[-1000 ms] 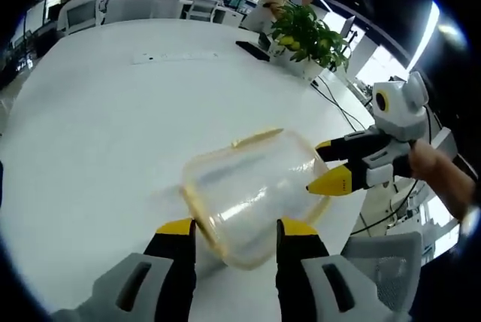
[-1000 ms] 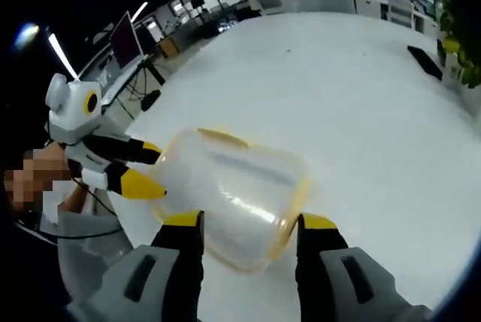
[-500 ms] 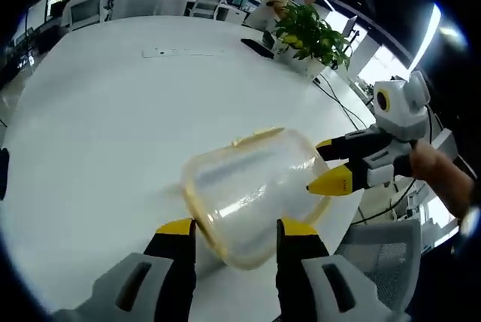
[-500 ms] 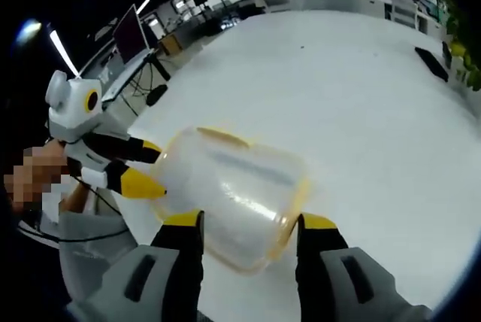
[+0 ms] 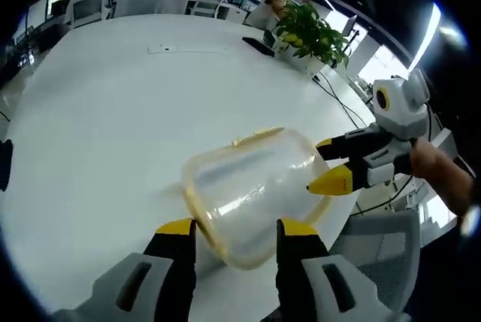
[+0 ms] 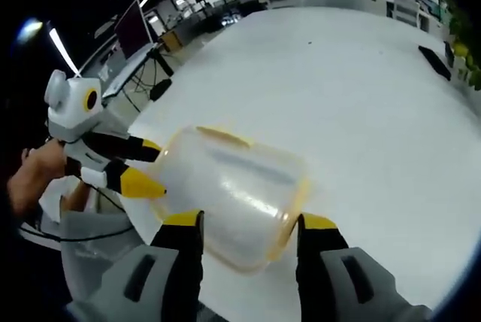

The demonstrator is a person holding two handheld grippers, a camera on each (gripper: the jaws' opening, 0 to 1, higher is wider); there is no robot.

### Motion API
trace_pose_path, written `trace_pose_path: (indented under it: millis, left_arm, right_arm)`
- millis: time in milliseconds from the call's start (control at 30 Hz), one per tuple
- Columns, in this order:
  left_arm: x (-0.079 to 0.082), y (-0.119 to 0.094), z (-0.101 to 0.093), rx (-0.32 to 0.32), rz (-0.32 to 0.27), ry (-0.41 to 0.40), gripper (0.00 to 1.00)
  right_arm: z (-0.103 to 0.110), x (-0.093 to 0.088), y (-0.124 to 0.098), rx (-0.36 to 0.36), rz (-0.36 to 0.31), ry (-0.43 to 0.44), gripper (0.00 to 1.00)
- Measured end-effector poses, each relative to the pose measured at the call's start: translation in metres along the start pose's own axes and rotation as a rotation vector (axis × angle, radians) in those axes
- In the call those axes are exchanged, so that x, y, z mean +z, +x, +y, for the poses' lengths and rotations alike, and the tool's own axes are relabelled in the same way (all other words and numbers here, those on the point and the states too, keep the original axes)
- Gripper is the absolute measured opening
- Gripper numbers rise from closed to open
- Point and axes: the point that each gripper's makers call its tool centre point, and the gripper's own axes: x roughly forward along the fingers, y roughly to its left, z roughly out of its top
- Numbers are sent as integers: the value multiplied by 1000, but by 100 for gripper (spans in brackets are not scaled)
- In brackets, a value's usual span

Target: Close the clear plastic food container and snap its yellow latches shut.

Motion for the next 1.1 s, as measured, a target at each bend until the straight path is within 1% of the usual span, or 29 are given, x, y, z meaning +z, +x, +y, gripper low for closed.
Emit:
trace_pose_path:
  millis: [433, 533, 767, 900, 1100]
  left_arm:
    - [-4, -3, -1, -3, 5, 2, 36]
    - [-4, -3, -1, 0, 3, -1, 36]
    - [-4, -4, -1, 2, 4, 6, 37]
    - [-3, -5, -1, 10, 0, 37, 37]
    - [2, -9, -3, 16, -11, 77, 39]
  right_arm:
    - [3, -2, 0, -6, -4, 19, 48]
    - [2, -3, 1, 10, -2, 46, 48]
    - [0, -3, -1, 34, 6, 54, 46]
    - [-3, 1, -6, 38, -10, 30, 42]
    - [-3, 8, -13, 45, -23, -22, 41]
